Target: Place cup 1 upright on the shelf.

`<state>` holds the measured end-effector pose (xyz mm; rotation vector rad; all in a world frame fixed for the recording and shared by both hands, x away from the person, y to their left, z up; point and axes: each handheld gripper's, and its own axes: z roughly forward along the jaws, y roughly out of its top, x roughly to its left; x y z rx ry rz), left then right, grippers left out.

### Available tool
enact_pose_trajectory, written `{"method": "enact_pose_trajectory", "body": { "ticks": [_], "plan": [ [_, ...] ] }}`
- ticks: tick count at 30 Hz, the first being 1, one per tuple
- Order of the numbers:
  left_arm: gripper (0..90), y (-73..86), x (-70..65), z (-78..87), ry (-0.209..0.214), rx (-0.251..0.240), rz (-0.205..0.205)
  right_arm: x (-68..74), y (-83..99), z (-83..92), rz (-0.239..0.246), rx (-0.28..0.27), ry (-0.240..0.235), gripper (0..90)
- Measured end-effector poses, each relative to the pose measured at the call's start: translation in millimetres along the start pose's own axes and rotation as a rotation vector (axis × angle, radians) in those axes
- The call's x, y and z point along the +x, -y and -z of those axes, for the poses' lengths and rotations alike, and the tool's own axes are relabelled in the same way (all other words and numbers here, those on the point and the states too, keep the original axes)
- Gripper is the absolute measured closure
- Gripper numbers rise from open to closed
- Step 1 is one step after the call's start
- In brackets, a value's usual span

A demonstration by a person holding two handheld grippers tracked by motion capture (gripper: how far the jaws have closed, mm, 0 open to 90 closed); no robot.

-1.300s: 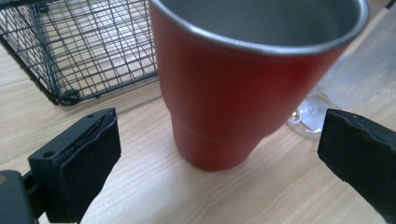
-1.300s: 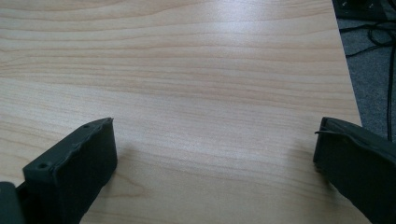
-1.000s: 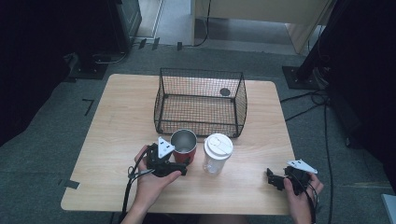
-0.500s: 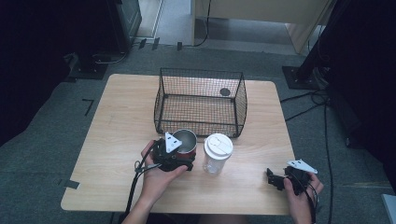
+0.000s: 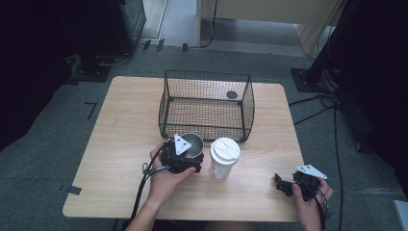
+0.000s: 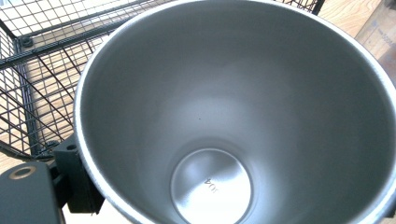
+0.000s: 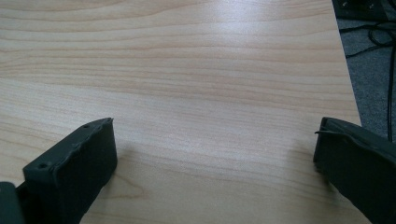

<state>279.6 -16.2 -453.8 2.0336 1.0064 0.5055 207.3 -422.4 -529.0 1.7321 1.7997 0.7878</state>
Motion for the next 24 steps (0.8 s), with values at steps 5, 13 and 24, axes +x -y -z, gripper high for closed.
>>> {"method": "enact_pose_trajectory", "body": {
  "ticks": [5,13,24],
  "plan": [
    [8.1,1.0,0.2,1.9,-0.016,-0.004,-0.008,0.0,0.0,0.0,0.0,0.0,0.0,0.0],
    [8.1,1.9,7.2,11.4,-0.033,-0.03,-0.006,0.0,0.0,0.0,0.0,0.0,0.0,0.0],
    [8.1,-2.2,13.0,26.5,-0.061,-0.125,-0.001,0.0,0.0,0.0,0.0,0.0,0.0,0.0]
  ]
}}
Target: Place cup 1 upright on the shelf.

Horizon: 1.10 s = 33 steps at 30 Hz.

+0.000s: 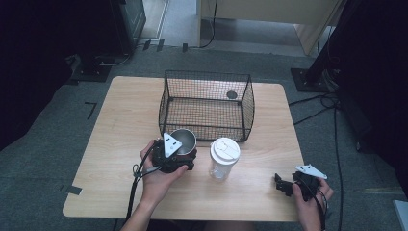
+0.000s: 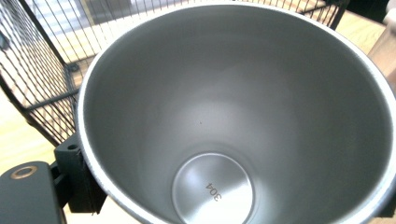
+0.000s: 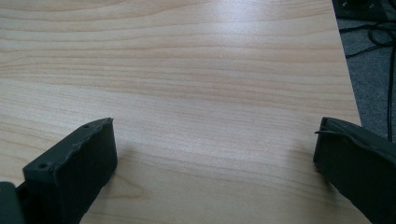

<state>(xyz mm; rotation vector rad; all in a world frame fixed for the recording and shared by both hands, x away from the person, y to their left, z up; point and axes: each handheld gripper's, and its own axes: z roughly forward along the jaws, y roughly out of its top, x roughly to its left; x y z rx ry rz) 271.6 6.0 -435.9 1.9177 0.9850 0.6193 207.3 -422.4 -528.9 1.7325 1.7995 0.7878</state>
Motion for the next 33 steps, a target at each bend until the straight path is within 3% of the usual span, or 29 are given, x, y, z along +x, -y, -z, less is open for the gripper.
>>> {"method": "enact_pose_trajectory", "body": {
  "ticks": [11,20,26,33],
  "plan": [
    [8.2,-16.7,0.6,14.2,-0.027,-0.093,-0.017,0.0,0.0,0.0,0.0,0.0,0.0,0.0],
    [8.2,-26.8,-2.8,21.8,-0.07,-0.237,-0.077,-0.1,0.0,0.0,0.001,0.0,0.0,0.0],
    [8.2,-33.3,-2.6,21.8,-0.09,-0.267,-0.08,0.0,0.0,0.0,0.0,0.0,0.0,0.0],
    [8.2,-38.6,-0.1,21.7,-0.093,-0.311,-0.053,0.0,0.0,0.0,-0.001,0.0,0.0,0.0]
  ]
}}
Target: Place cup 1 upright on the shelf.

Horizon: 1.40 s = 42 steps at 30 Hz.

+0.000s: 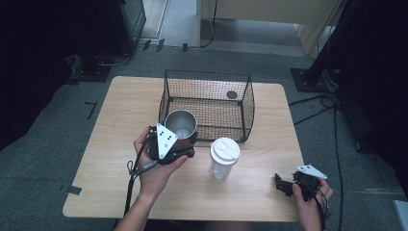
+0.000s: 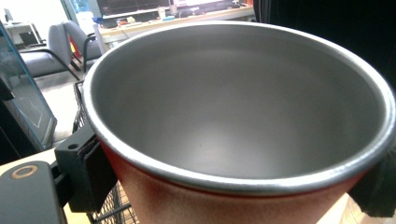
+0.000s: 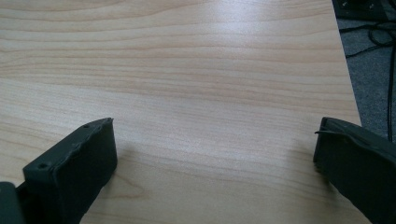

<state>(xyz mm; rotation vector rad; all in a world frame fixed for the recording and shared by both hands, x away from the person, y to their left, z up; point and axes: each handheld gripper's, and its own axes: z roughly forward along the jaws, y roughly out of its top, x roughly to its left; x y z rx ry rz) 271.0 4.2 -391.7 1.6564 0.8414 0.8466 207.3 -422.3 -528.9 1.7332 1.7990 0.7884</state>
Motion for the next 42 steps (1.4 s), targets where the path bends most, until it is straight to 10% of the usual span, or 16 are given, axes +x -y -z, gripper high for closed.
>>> {"method": "enact_pose_trajectory", "body": {
  "ticks": [25,42],
  "plan": [
    [8.2,-28.5,17.4,-35.2,-0.044,-0.118,0.061,-0.1,0.0,0.0,0.0,-0.001,0.0,0.0],
    [8.2,-26.2,34.8,-92.0,-0.078,-0.074,0.103,0.0,0.0,0.0,-0.001,-0.001,0.0,0.0]
  ]
}}
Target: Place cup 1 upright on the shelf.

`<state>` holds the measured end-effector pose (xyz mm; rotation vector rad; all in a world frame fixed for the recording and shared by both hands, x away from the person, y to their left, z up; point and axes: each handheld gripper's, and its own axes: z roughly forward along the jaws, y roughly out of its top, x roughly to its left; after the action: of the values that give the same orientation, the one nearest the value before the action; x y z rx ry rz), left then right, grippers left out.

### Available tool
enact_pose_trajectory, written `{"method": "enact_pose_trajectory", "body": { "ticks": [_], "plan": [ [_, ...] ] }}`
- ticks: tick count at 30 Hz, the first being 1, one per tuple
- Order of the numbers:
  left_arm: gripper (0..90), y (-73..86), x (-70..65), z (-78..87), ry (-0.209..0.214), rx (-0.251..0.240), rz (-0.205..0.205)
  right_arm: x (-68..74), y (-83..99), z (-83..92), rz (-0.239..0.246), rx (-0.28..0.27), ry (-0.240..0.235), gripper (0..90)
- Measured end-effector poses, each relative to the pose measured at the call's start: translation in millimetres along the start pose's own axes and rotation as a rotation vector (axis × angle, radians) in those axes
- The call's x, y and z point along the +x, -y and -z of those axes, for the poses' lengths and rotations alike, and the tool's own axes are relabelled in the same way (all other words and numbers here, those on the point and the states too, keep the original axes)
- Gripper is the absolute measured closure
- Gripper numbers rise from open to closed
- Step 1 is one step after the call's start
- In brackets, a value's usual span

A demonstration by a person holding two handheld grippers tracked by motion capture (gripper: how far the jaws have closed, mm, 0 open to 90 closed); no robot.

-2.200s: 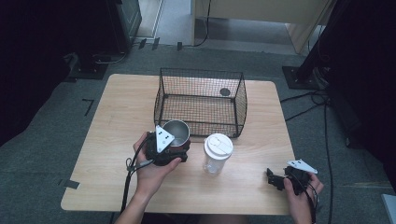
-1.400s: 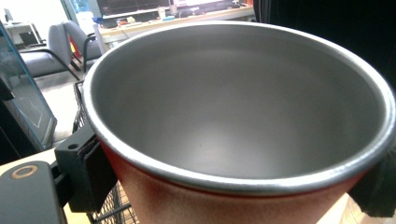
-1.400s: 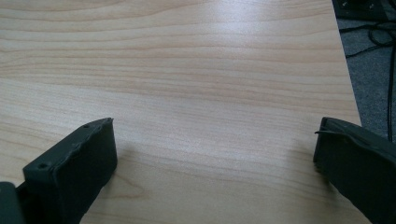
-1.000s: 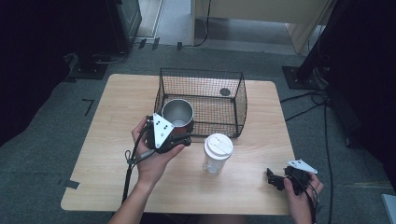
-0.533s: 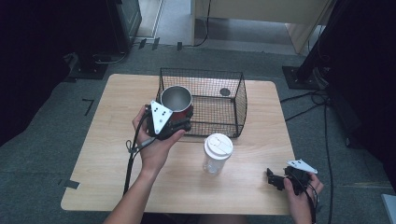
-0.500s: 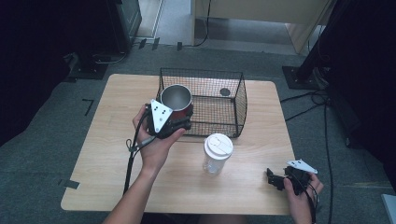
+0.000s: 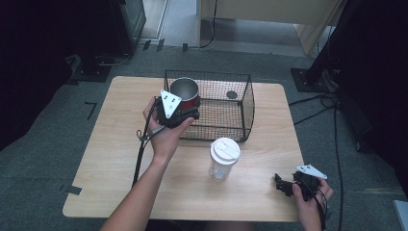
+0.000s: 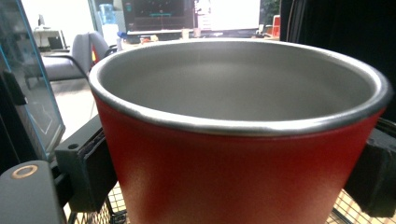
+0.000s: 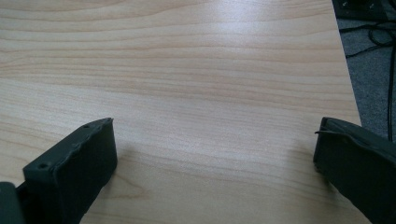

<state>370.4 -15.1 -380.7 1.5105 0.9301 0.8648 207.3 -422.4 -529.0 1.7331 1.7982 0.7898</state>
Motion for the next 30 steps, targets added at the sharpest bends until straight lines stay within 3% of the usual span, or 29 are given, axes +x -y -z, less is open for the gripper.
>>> {"method": "enact_pose_trajectory", "body": {
  "ticks": [9,20,21,30],
  "plan": [
    [8.2,11.6,1.3,-25.8,-0.002,0.041,0.014,0.0,0.0,0.0,0.0,0.0,0.0,0.0],
    [8.1,22.5,4.7,-54.8,-0.001,0.125,0.011,-0.1,0.0,0.0,0.001,0.0,-0.001,0.0],
    [8.2,23.3,4.7,-59.7,0.0,0.143,-0.004,0.0,0.0,0.0,0.0,0.0,-0.001,0.0],
    [8.1,18.9,11.1,-76.2,-0.025,0.156,0.007,0.0,0.0,0.0,0.0,0.0,0.0,0.0]
  ]
}}
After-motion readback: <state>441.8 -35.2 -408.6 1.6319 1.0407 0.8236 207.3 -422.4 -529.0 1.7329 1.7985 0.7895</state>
